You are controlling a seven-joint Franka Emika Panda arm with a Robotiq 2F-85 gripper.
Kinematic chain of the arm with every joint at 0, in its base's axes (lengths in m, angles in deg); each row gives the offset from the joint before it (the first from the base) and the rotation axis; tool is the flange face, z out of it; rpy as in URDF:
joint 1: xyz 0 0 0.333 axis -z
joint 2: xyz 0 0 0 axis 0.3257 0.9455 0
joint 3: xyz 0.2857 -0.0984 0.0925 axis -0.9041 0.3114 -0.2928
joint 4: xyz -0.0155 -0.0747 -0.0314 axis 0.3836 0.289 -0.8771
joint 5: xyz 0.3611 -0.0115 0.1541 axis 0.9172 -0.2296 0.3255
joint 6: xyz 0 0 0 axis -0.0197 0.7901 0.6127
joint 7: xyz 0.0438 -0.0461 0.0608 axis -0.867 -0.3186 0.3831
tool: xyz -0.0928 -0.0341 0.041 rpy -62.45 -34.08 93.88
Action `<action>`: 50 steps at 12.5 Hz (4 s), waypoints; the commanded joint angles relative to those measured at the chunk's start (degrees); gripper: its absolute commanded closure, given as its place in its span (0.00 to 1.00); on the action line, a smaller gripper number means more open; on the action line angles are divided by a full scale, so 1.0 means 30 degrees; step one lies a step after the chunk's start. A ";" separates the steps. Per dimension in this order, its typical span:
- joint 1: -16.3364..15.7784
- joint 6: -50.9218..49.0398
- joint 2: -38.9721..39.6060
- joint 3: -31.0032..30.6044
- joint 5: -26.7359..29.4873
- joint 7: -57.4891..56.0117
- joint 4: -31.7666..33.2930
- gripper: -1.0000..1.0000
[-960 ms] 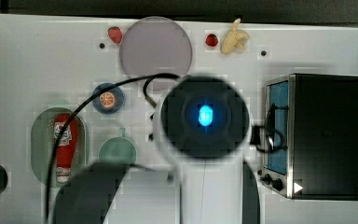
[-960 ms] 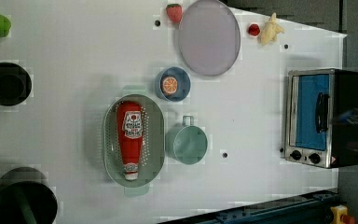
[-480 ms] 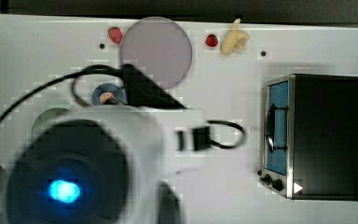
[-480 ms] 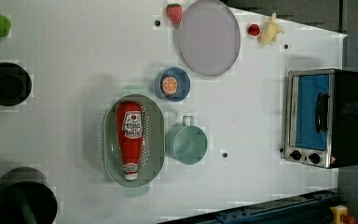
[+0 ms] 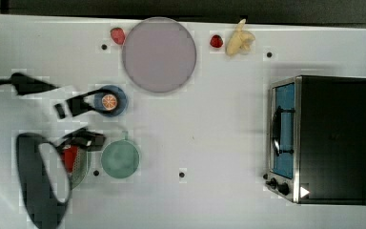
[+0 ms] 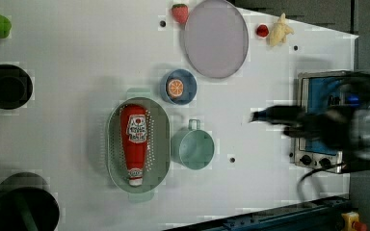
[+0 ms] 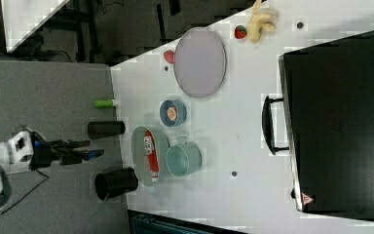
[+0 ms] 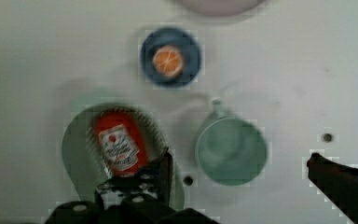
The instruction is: Pick ketchup from strainer and place it on the table
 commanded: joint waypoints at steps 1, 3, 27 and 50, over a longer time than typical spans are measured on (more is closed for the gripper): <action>-0.0260 0.0717 0.0594 -0.2519 -0.0068 0.0851 -0.0302 0.00; -0.0367 0.1078 0.1720 -0.3720 -0.0121 0.0851 -0.0048 0.00; -0.2133 1.4846 1.2914 -0.2494 -0.9846 0.5564 0.3690 0.04; 0.3556 0.3689 0.2039 -0.3465 -0.0476 -0.4693 0.1587 0.44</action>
